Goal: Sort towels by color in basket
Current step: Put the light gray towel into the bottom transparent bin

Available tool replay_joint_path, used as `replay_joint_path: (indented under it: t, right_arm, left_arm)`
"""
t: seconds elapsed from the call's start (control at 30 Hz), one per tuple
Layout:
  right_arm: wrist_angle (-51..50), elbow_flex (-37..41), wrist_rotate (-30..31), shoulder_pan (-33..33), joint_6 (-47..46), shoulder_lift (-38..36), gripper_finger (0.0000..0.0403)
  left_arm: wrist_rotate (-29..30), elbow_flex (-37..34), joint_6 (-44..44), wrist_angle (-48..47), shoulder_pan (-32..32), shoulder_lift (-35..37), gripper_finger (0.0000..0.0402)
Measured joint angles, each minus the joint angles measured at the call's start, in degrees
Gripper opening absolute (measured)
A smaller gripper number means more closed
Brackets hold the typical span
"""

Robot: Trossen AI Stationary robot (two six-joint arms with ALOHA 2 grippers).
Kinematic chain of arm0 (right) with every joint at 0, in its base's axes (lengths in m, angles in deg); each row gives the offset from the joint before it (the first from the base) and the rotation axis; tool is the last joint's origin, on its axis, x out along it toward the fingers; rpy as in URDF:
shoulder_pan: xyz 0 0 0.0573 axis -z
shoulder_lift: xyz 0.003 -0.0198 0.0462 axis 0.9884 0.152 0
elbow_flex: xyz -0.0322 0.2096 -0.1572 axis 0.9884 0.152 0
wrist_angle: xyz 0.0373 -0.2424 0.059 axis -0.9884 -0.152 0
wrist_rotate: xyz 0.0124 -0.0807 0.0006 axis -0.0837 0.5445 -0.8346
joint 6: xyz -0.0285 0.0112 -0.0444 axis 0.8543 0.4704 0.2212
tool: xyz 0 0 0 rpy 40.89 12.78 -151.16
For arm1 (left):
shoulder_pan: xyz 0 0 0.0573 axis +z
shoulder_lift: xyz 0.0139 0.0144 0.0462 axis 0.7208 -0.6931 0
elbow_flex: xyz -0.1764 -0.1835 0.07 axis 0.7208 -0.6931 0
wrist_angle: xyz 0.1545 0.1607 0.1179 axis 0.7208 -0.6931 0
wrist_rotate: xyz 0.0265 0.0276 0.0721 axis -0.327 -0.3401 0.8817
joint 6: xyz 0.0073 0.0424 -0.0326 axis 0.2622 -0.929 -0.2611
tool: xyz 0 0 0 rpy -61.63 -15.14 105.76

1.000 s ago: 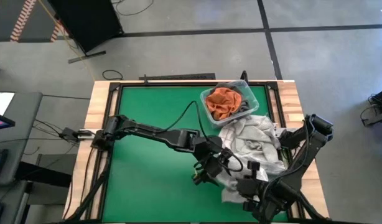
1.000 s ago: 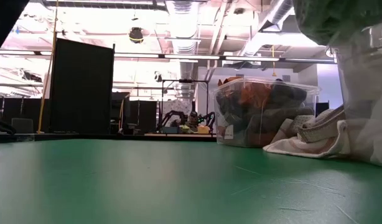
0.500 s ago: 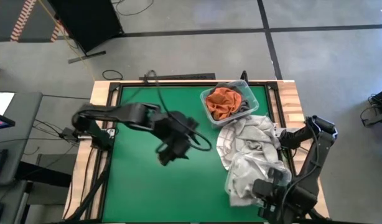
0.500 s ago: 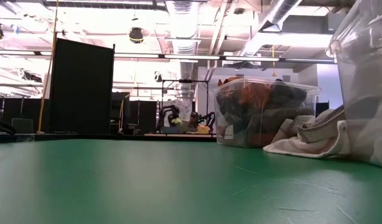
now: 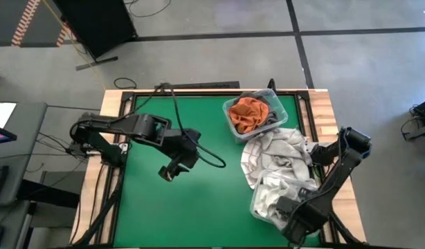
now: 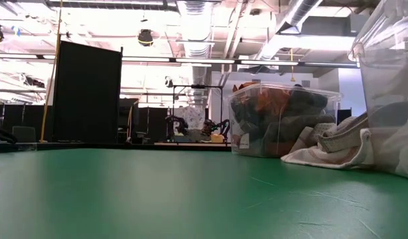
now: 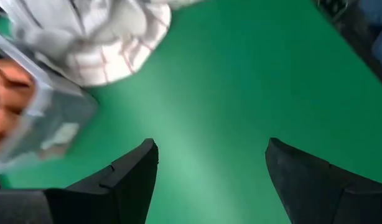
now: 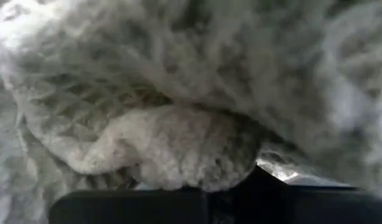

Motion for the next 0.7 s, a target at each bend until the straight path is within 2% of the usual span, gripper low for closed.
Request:
replay_joint_path:
  t: [0.13,0.3,0.7]
  right_arm:
    - [3.7,2.8,-3.7,1.0,1.1,-0.3,0.0036]
    - [3.1,3.1,-5.0,1.0,-0.7,-1.2,0.0057]
    - [-8.4,-4.5,-3.7,-1.7,-13.1,-6.8,0.0176]
  left_arm:
    - [0.0,-4.2,0.0,0.8,0.0,0.0,0.0284]
    - [0.2,-7.5,0.2,1.3,0.0,0.0,0.0284]
    - [0.1,-8.2,2.2,1.7,0.0,0.0,0.0284]
